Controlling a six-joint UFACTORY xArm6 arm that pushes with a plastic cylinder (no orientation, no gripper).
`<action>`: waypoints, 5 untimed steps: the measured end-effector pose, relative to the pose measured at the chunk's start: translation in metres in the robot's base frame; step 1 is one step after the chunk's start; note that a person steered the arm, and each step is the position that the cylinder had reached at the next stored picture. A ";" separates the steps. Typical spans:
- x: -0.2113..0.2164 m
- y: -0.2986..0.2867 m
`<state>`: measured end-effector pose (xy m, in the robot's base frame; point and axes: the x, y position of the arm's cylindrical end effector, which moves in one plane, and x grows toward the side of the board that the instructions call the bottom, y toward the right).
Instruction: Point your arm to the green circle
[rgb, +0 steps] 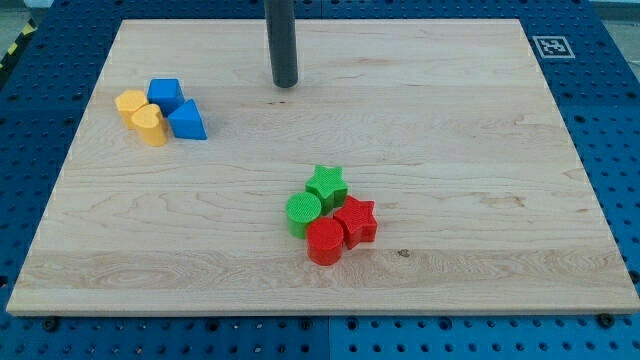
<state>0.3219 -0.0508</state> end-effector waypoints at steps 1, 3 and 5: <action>0.000 0.000; 0.002 0.003; 0.056 0.030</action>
<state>0.3780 -0.0212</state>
